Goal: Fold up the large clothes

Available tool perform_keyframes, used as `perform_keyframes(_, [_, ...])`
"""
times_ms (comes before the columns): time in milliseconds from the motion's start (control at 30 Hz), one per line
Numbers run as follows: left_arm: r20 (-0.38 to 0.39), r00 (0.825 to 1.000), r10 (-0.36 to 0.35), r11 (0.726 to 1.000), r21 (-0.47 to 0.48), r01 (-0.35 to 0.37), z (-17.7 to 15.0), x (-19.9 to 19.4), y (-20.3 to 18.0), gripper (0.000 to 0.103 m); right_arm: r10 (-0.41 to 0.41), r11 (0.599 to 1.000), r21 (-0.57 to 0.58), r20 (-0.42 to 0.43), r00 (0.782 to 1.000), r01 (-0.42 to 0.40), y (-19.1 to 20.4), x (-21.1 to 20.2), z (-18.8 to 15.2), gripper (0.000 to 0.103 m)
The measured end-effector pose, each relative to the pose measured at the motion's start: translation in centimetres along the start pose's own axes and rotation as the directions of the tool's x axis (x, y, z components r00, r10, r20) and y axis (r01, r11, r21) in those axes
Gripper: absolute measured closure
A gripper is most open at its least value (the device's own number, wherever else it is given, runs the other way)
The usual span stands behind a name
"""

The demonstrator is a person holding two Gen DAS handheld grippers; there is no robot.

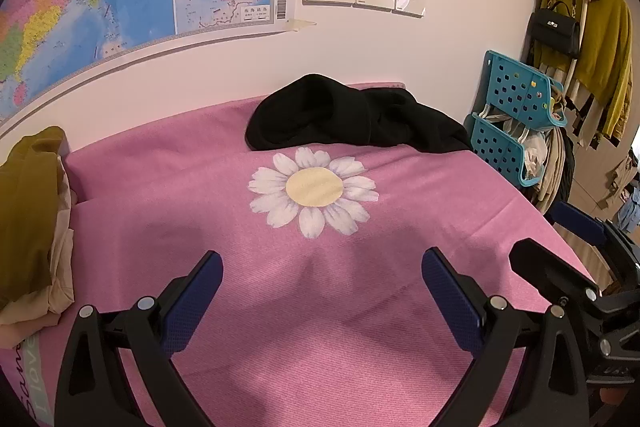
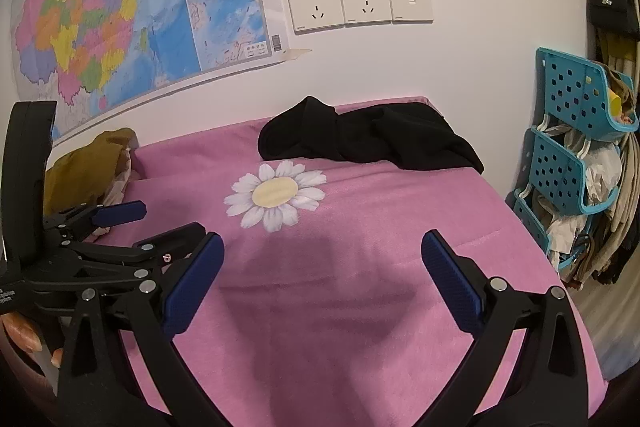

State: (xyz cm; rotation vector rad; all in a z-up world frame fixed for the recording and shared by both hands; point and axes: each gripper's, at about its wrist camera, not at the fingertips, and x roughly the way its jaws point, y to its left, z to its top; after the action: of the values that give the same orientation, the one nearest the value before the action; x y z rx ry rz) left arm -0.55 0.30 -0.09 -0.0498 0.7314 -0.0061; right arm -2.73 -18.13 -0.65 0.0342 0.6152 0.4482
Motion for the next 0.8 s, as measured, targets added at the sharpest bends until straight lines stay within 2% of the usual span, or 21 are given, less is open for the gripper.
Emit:
perform_keyframes(300, [-0.037, 0.999, 0.003, 1.0, -0.005, -0.004, 1.1, 1.8, 0.3, 0.007, 0.017, 0.997, -0.072, -0.008, 1.0, -0.017, -0.1, 1.5, 1.8, 0.006])
perform_keyframes(433, [-0.055, 0.998, 0.012, 1.0, -0.011, -0.013, 1.8, 3.3, 0.8, 0.007, 0.014, 0.993, -0.116, -0.025, 1.0, -0.017, -0.9, 3.4, 3.2, 0.006])
perform_keyframes(633, [-0.083, 0.994, 0.071, 0.997, -0.024, -0.074, 3.2, 6.2, 2.6, 0.007, -0.06, 0.963, -0.266, -0.058, 0.997, 0.042, -2.3, 8.9, 6.3, 0.006])
perform_keyframes(800, [-0.081, 0.991, 0.105, 0.993, -0.038, -0.108, 4.2, 7.5, 4.1, 0.007, -0.13, 0.936, -0.342, -0.122, 0.984, 0.081, -3.8, 15.7, 9.3, 0.014])
